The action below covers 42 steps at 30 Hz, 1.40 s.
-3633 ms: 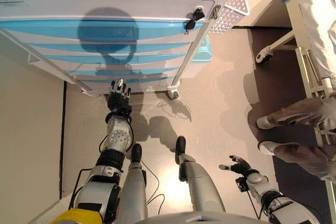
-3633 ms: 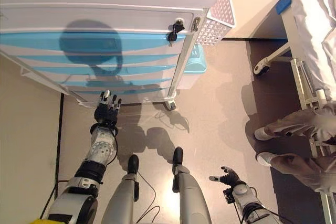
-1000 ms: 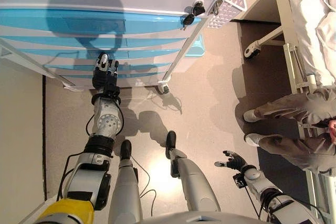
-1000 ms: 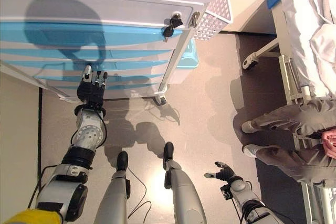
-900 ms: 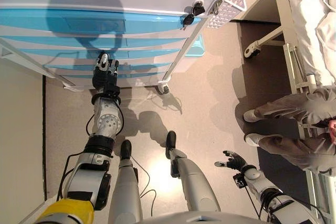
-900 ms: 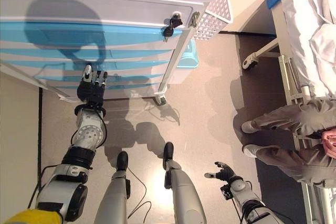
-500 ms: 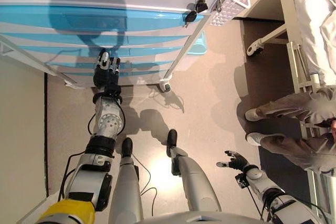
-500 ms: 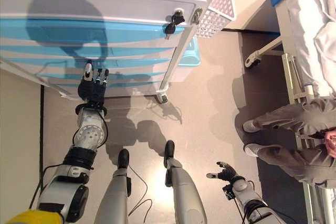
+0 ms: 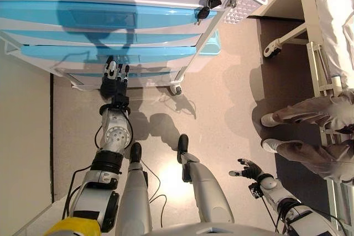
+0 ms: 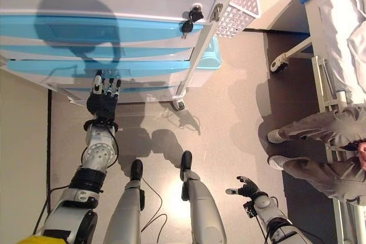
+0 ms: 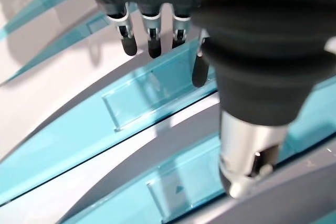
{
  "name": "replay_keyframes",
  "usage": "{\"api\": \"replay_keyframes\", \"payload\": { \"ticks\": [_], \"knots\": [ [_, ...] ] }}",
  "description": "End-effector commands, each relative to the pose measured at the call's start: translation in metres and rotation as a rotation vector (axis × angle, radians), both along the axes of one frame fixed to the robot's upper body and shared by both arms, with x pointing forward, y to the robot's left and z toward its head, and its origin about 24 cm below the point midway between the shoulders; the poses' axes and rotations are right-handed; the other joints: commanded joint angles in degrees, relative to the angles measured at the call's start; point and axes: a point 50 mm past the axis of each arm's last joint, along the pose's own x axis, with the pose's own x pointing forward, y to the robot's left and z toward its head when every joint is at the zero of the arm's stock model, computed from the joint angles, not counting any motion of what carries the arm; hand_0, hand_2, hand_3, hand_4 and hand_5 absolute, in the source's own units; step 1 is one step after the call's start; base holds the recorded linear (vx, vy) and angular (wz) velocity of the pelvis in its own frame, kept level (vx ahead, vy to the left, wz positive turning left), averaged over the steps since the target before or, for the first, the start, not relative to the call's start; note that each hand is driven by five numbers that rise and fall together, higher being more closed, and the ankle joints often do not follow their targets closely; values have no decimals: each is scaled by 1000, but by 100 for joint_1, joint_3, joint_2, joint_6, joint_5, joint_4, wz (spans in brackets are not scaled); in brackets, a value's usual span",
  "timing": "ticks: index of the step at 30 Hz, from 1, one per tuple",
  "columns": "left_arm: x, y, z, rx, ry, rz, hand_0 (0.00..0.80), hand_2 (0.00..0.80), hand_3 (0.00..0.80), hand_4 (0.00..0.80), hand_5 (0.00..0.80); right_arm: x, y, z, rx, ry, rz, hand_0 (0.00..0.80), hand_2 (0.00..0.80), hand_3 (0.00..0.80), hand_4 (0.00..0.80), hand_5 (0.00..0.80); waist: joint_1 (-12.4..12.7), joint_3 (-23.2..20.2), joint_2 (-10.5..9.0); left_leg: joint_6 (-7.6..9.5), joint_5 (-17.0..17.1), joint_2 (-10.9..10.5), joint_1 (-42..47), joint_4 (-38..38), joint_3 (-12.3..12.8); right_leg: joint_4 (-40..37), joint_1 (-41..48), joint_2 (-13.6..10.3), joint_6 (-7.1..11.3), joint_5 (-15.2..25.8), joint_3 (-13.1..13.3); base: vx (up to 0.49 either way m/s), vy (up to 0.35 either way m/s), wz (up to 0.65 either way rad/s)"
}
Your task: Open the drawer and pick up the medicine
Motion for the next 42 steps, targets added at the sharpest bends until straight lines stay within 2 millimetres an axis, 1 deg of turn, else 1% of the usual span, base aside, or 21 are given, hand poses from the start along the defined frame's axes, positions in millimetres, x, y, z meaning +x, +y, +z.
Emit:
{"api": "replay_keyframes", "payload": {
  "ticks": [1,12,19,26,32,37,42],
  "knots": [
    [-12,-14,58,82,-323,-93,0,0,0,0,0,-24,-26,-3,-67,60,-5,0,0,0,0,0,77,-297,27,395,13,-380,-478,133,-354,401,30,128,151,-170,-187,0,0,0],
    [-17,-17,52,92,-316,-120,0,0,0,0,0,-30,-28,-6,-70,82,-12,0,0,0,0,0,139,-230,72,386,22,-389,-387,169,-359,439,132,119,134,-177,-194,-11,-4,2],
    [-20,-16,48,100,-307,-122,0,0,0,0,0,-30,-27,-6,-68,81,-14,0,0,0,0,0,181,-186,57,379,38,-388,-326,186,-377,438,217,127,124,-183,-215,0,0,0],
    [-25,-18,41,98,-292,-144,0,0,0,0,0,-35,-29,-8,-72,101,-20,0,0,0,0,0,228,-173,113,350,52,-378,-266,205,-455,547,269,137,100,-271,-264,-2,-9,3],
    [-30,-19,34,99,-274,-162,0,0,0,0,0,-35,-29,-8,-71,102,-27,0,0,0,0,0,292,-145,115,343,60,-383,-215,201,-490,648,305,120,95,-331,-300,-6,-18,6],
    [-34,-20,33,109,-276,-170,0,0,0,0,0,-33,-30,-7,-73,94,-33,0,0,0,0,0,326,-113,122,344,66,-397,-208,228,-523,696,317,117,89,-364,-330,-1,-4,1],
    [-40,-24,33,113,-288,-206,0,0,0,0,0,-32,-31,-7,-75,92,-37,0,0,0,0,0,377,-57,150,345,106,-410,-205,205,-579,770,308,95,71,-384,-386,-9,-13,4]
  ]
}}
